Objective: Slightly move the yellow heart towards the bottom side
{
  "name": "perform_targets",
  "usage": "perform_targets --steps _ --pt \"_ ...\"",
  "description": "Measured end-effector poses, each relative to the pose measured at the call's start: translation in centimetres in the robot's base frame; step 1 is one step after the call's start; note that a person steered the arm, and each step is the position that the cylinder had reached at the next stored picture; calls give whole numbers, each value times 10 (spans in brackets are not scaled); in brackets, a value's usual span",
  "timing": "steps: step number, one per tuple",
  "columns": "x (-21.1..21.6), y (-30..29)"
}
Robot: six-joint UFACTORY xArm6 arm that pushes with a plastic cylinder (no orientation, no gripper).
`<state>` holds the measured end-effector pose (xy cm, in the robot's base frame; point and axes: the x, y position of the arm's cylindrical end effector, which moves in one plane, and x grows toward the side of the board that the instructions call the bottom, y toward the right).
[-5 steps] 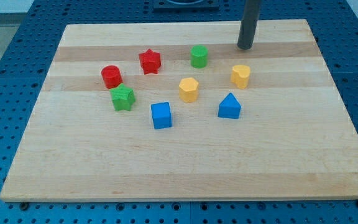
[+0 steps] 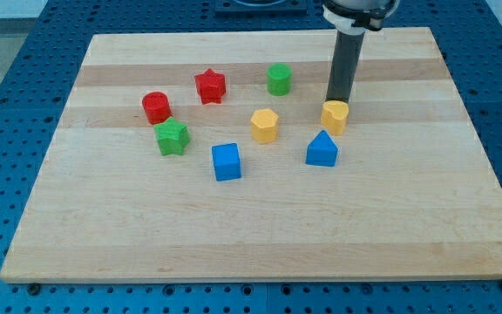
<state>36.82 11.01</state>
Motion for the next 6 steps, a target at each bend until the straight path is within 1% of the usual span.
perform_targets --steps 2,3,4,5,6 --pt "-26 54" --pt "-8 55" --pt "35 42" --pt "90 28" --pt "142 -9"
